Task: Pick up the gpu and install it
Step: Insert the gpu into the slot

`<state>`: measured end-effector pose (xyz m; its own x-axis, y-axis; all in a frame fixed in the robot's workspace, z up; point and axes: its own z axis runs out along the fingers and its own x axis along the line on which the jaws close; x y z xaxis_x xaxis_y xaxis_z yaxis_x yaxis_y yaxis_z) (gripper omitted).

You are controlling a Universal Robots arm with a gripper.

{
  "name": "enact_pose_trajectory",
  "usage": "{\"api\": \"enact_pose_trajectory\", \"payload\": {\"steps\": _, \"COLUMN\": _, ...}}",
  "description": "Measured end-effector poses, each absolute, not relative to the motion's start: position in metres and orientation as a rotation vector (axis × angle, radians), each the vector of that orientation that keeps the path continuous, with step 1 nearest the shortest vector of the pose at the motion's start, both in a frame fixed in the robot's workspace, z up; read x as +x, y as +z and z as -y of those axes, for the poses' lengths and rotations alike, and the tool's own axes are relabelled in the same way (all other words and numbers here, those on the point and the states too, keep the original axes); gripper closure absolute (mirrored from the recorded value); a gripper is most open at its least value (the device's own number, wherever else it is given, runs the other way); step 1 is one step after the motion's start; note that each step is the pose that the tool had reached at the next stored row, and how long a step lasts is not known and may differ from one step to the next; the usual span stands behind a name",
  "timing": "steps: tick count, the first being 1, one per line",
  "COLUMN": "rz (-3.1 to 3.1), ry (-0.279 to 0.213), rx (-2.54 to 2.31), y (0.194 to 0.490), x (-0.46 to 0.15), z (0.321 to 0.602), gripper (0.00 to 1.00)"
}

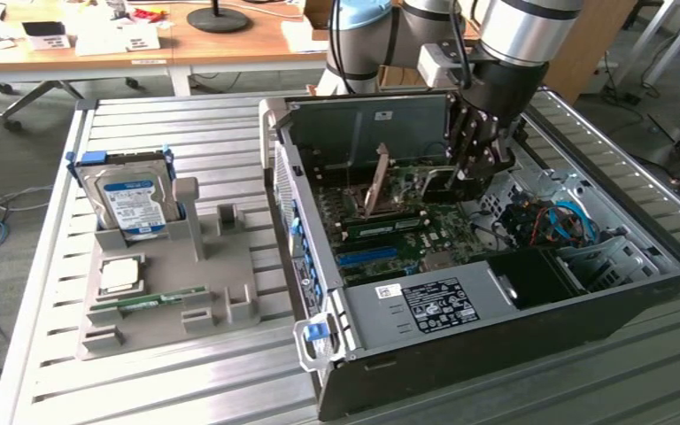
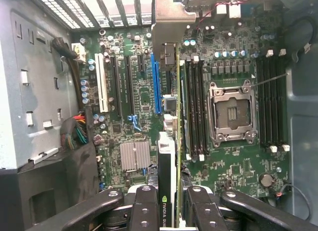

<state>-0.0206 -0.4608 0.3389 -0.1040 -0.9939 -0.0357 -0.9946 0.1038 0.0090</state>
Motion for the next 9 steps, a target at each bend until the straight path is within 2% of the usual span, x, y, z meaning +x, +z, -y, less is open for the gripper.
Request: {"api": "enact_pose_trajectory", "payload": {"steps": 9, "rz": -2.319, "ry": 0.048, "rx": -2.089, "y": 0.3333, "x": -0.0206, "z": 0.4608, "gripper": 0.73}}
